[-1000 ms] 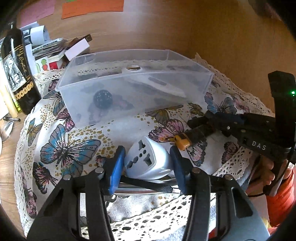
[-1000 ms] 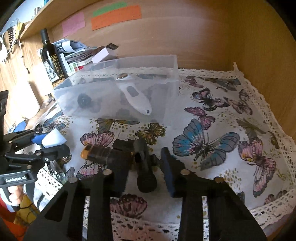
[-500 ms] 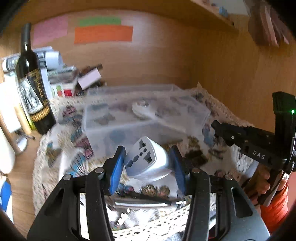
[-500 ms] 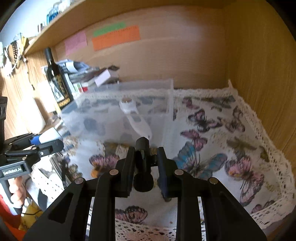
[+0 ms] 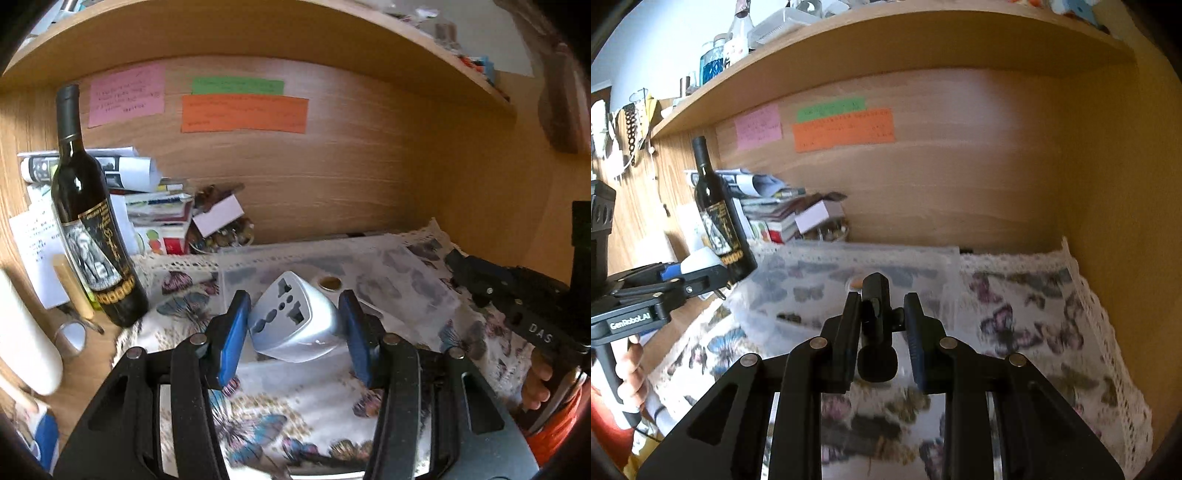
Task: Organize rigid objects
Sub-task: 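Release the plug adapter into the box with the left gripper while the right grasps the black cylinder, then place the small black cylinder into the box and open the right gripper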
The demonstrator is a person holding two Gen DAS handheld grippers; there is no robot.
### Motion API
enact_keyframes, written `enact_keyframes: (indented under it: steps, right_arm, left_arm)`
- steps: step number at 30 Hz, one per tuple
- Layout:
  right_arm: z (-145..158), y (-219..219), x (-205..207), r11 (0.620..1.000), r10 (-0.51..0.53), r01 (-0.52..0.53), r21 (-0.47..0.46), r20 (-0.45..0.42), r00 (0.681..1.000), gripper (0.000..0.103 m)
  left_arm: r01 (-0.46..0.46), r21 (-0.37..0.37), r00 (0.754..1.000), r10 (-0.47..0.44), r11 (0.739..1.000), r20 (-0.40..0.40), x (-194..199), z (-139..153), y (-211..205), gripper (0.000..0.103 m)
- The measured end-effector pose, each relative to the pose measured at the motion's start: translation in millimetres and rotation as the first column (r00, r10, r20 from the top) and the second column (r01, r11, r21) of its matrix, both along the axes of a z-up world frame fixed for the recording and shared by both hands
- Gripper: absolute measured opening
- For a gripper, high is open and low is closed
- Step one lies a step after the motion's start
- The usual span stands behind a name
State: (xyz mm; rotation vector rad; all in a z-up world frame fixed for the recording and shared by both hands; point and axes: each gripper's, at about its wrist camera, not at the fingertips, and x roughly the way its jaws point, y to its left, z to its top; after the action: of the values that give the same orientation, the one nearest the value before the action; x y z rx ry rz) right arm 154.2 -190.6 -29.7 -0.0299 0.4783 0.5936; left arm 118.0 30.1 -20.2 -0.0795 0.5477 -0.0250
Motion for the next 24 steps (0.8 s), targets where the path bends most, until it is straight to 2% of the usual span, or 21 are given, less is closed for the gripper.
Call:
enact_keyframes:
  steps: [9, 16, 20, 24]
  right_arm:
    - [-3, 37, 36, 0.996, 0.064, -0.066, -0.054, -0.033, 0.997, 0.022]
    - [-32, 68, 64, 0.983, 0.115, -0.134, -0.124, -0.144, 0.983, 0.022]
    - [-45, 77, 71, 0.977, 0.121, -0.150, -0.151, -0.187, 0.975, 0.022]
    - [-50, 80, 74, 0.972, 0.137, -0.174, -0.159, -0.218, 0.966, 0.022]
  left_arm:
    - [-0.012, 0.015, 0.996, 0.013, 1.000, -0.090, 47, -20, 12, 0.049]
    - [0.016, 0.031, 0.986, -0.010, 0.999, -0.167, 73, -43, 8, 0.049]
    - [0.033, 0.046, 0.981, -0.024, 0.998, -0.194, 81, -54, 3, 0.049]
    - [0.042, 0.032, 0.974, -0.034, 0.999, -0.222, 87, -62, 2, 0.049]
